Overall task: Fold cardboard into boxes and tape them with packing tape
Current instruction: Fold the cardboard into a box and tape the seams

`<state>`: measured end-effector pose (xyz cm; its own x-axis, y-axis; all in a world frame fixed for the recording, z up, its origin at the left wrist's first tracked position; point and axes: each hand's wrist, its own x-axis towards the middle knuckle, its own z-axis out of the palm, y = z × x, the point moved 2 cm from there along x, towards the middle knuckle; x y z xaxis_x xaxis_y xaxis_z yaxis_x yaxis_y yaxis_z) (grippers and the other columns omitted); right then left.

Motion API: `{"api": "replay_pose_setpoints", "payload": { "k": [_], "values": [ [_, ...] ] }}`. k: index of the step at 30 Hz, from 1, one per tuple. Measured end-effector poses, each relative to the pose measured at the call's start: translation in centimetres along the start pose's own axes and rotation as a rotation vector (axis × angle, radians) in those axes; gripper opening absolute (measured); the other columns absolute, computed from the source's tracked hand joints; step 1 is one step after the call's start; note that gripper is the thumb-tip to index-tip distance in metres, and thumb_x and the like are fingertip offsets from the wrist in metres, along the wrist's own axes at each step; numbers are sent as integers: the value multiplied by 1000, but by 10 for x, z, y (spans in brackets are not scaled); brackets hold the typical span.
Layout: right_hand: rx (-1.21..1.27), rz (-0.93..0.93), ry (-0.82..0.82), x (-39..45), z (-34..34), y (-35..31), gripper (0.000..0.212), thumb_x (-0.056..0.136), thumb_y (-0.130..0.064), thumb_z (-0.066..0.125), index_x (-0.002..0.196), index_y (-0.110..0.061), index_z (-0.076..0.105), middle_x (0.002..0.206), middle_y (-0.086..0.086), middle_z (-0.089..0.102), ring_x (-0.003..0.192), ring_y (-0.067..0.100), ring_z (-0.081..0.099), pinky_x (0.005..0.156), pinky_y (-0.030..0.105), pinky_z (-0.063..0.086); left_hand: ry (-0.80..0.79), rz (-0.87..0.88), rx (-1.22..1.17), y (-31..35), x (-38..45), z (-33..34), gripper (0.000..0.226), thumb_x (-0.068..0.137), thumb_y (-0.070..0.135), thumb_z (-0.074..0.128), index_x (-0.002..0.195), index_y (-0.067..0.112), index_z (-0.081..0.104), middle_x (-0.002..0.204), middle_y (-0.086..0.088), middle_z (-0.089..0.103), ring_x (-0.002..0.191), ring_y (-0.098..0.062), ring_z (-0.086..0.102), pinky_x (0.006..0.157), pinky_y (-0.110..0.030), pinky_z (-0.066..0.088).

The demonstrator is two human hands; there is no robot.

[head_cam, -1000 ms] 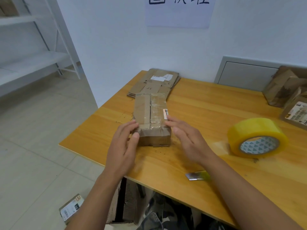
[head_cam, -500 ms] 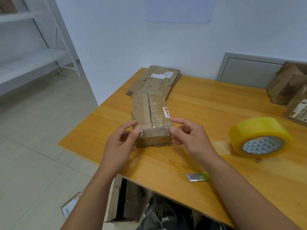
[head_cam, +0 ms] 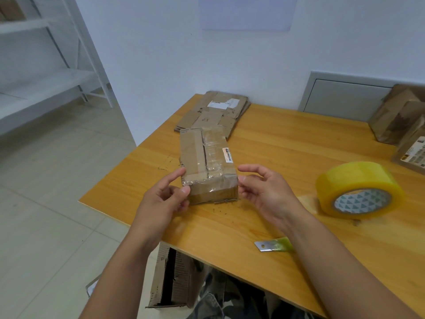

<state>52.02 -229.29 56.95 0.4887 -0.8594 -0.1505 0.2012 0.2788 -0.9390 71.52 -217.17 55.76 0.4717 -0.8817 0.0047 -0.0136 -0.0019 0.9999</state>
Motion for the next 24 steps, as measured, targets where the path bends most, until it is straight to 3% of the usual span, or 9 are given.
{"api": "replay_pose_setpoints", "payload": {
  "k": [3,9,13,15,18,21,24],
  "values": [
    [-160,-98,-45,0,-4,1,22,92,4,61,108,-10,64,64,-3,62,63,14,57,63,23,51,-19,57,83,-2,3,-3,44,92,17,66,131,36,61,79,-8,63,76,-22,64,85,-38,55],
    [-454,-239,-136,-2,-12,-4,27,95,-2,61,115,-20,62,75,-5,61,71,8,59,72,20,51,-27,173,237,-5,5,-4,42,94,16,63,130,38,59,78,13,61,71,-6,62,74,-18,50],
    [-668,-375,-150,1,-15,-2,30,96,-4,60,115,-27,61,82,-8,57,74,4,52,72,17,45,11,318,442,-8,8,-7,44,95,15,63,127,46,57,82,13,60,81,-5,58,72,-12,43],
    [-824,-505,-135,5,-16,0,30,97,-7,57,118,-27,61,83,-11,56,74,1,51,72,14,41,39,432,572,-6,9,-5,44,94,9,63,129,36,59,86,11,58,85,-2,55,71,-8,39],
    [-1031,-689,-137,8,-17,3,35,95,-11,51,128,-18,61,86,-16,50,81,-3,49,74,10,37,57,561,702,-7,12,-5,43,93,3,64,132,21,61,91,9,57,88,0,53,70,-9,39],
    [-1099,-753,-142,9,-17,5,39,95,-10,48,132,-16,59,89,-22,44,83,-7,47,75,7,35,47,594,710,-9,16,-8,44,92,4,65,132,24,60,92,5,58,87,-4,53,70,-18,43],
    [-1101,-769,-154,10,-17,6,38,96,-9,48,131,-17,59,92,-26,43,85,-8,47,76,7,35,-5,587,647,-7,17,-9,46,94,4,62,130,31,56,98,11,57,92,-2,54,74,-13,42]
  ]
}}
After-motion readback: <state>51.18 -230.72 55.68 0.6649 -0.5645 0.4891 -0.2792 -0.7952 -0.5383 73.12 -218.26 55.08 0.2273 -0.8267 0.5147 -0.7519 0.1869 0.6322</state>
